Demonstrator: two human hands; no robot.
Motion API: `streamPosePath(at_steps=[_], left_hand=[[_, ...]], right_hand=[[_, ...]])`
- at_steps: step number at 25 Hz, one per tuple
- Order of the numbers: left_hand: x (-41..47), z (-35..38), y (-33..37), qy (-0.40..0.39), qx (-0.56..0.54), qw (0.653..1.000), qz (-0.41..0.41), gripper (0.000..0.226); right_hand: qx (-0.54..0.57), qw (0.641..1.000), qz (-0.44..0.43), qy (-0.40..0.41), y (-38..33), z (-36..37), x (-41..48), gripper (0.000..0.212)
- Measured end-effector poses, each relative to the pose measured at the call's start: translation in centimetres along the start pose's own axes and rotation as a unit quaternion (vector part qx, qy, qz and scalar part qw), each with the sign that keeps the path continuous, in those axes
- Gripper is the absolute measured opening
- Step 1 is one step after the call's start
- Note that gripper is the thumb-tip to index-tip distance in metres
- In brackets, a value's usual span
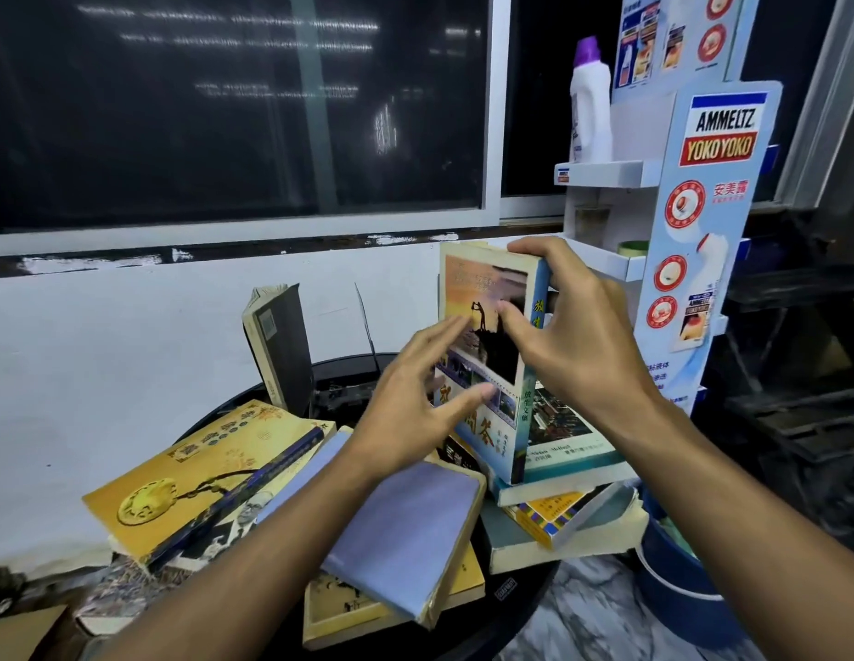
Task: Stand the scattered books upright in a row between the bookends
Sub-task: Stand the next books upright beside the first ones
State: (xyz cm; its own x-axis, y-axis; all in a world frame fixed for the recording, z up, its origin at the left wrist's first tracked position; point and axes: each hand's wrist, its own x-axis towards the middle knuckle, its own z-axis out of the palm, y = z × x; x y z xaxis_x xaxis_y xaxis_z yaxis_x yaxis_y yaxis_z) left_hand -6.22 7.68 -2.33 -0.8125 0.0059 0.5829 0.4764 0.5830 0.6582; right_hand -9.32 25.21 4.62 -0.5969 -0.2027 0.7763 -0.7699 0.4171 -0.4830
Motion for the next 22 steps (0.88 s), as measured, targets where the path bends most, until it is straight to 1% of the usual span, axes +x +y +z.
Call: streamPosePath(at_steps=[3, 5, 6, 8, 10, 13, 16, 18, 22], left_hand=[[1.3, -4.8, -2.3, 0.068, 0.094, 0.993, -0.012, 0.072], [2.4, -8.5, -4.8, 0.121, 0.168, 0.978, -0.036, 0.069], [2.9, -10.3, -6.0, 0.135, 0.22, 0.965, -0.057, 0.069], [3.7, -13.3, -8.0, 0.125, 0.308, 0.936, -0.117, 0.072], [4.2, -15.8, -9.9, 0.096, 0.353, 0.916, -0.164, 0.075], [4.4, -18.0, -13.0, 0.052, 0.378, 0.9, -0.209, 0.081], [4.4, -18.3, -14.6, 0.037, 0.371, 0.9, -0.226, 0.082], [4.2, -18.3, -15.0, 0.041, 0.358, 0.907, -0.217, 0.081], [4.0, -18.4, -15.4, 0.083, 0.307, 0.927, -0.199, 0.075]], right_hand=[[0.015, 1.0, -0.012, -0.003, -1.0, 1.9, 1.2, 0.045], [0.027, 0.999, -0.015, -0.016, -1.8, 3.5, 2.1, 0.046], [0.037, 0.999, -0.011, -0.024, -2.2, 4.3, 2.5, 0.046], [0.049, 0.998, -0.011, -0.038, -2.9, 5.7, 3.1, 0.045], [0.049, 0.997, -0.018, -0.054, -3.5, 7.4, 3.9, 0.043], [0.043, 0.997, -0.03, -0.062, -4.0, 10.5, 5.3, 0.039], [0.036, 0.996, -0.038, -0.069, -4.4, 13.3, 6.4, 0.038], [0.022, 0.996, -0.04, -0.079, -4.4, 15.6, 7.3, 0.041], [0.023, 0.996, -0.037, -0.075, -3.6, 21.1, 8.6, 0.039]])
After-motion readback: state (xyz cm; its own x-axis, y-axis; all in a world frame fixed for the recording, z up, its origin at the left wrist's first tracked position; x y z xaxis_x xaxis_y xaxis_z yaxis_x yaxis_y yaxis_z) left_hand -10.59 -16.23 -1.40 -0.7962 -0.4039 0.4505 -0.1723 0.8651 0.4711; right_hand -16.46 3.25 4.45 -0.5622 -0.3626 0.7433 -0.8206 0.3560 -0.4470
